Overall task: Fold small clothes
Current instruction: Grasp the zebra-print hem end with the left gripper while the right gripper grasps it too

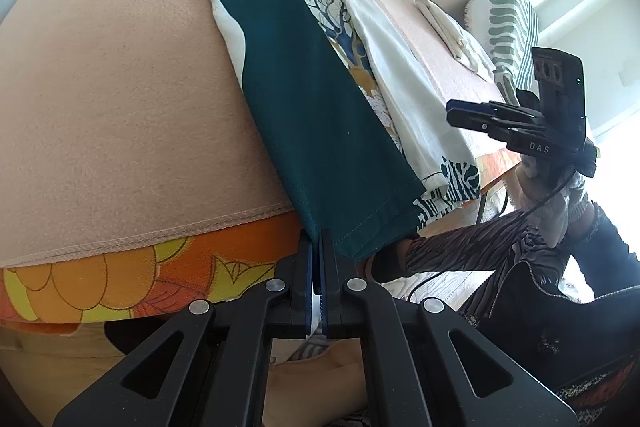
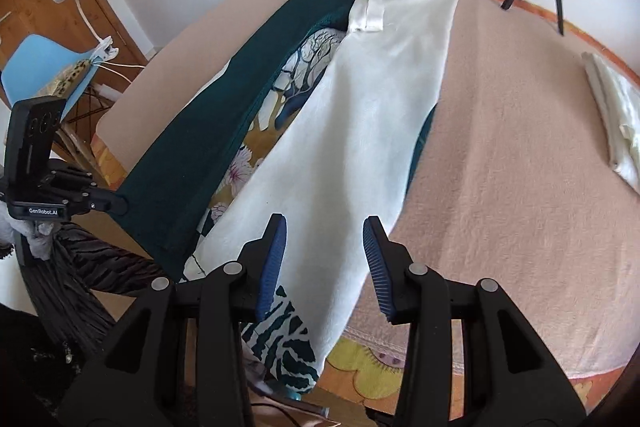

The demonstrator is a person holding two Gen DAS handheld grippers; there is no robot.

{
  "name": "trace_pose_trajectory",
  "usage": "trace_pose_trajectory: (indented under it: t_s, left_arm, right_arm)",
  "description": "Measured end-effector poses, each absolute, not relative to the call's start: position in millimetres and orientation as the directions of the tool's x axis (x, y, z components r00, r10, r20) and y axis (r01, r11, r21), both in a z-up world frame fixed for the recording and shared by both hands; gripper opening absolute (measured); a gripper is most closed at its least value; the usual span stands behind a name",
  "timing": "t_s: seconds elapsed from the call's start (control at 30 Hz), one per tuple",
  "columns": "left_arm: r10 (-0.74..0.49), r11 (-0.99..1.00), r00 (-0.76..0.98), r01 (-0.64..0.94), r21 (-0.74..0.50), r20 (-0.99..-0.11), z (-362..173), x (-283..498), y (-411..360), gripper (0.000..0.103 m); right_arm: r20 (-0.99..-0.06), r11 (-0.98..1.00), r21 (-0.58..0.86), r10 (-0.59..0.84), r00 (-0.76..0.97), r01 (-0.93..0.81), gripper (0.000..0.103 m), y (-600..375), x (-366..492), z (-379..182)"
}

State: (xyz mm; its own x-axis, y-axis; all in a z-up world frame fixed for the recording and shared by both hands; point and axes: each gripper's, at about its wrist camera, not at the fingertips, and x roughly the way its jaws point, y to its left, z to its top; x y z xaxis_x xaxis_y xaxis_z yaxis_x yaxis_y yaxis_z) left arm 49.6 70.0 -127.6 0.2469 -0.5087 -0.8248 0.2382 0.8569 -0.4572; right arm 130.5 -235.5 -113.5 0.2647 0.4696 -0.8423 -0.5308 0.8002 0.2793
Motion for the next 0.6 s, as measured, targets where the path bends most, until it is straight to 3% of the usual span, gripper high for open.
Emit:
trace_pose_trajectory:
  t_s: [0.2,0.33,0.6]
  left_arm:
    - [-0.509,0.857,0.251,0.238,-0.457,-0.824,-128,45,71,0.001]
    - [-0.516,0.853,0.266,0.251,-0.458,-0.815,-122,46,71,0.001]
    - [-0.525,0.847,0.273,0.269,-0.460,-0.806,-120,47,68,0.001]
  right_arm:
    - [-0.886,0.788,0.271,0.429,0.178,-0.553,0.042,-231,115,-128]
    - [-0.876,0.819,0.315,0.445,0.184,-0.479,0.042,-261,102,-116]
    - [-0.839,0.810,0.502,0.541,0.056,-0.302,0.042,-302,84,-135]
